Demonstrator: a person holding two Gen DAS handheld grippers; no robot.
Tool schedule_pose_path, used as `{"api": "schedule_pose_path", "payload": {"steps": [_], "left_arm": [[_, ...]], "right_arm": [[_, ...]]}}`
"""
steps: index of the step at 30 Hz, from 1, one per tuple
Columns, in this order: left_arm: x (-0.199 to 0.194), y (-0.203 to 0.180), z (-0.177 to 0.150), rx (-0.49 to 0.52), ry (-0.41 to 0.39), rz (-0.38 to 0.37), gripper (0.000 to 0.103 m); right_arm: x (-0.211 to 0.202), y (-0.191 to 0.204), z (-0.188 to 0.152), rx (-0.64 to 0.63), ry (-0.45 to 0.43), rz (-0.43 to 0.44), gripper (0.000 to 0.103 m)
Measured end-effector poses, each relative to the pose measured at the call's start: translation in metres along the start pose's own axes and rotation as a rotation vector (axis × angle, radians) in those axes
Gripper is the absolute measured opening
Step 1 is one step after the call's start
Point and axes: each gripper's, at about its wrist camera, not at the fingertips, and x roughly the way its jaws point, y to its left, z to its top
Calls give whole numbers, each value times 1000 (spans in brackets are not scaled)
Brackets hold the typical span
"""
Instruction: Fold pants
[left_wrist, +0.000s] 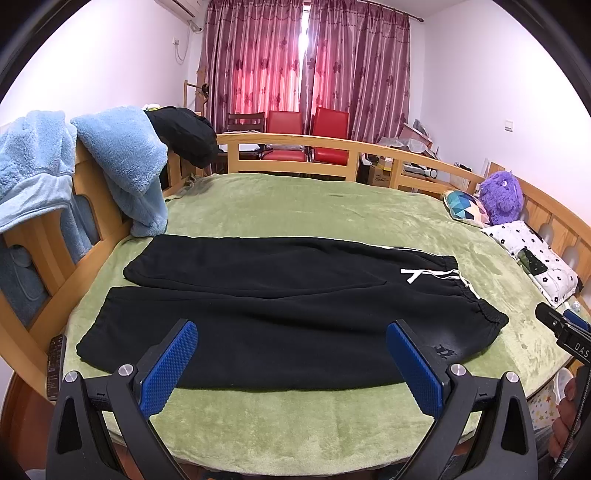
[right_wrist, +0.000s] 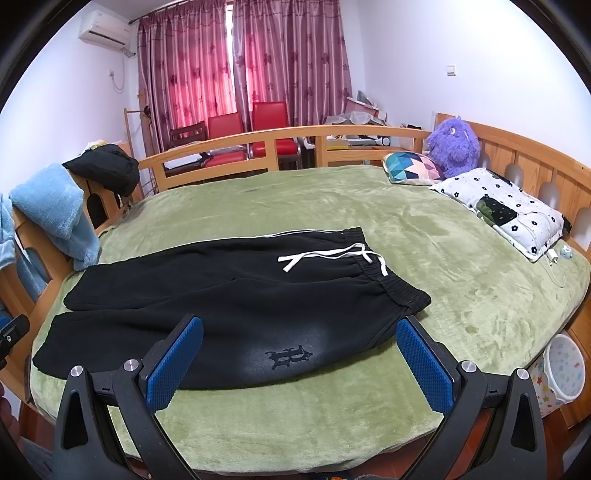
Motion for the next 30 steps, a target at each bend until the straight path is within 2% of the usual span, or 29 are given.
{"api": "schedule_pose_path", "payload": {"steps": [30], "left_arm": [[-3,0,3,-14,0,-18,103]], "right_arm": [[6,14,-4,-17,-4,-3,103]]}}
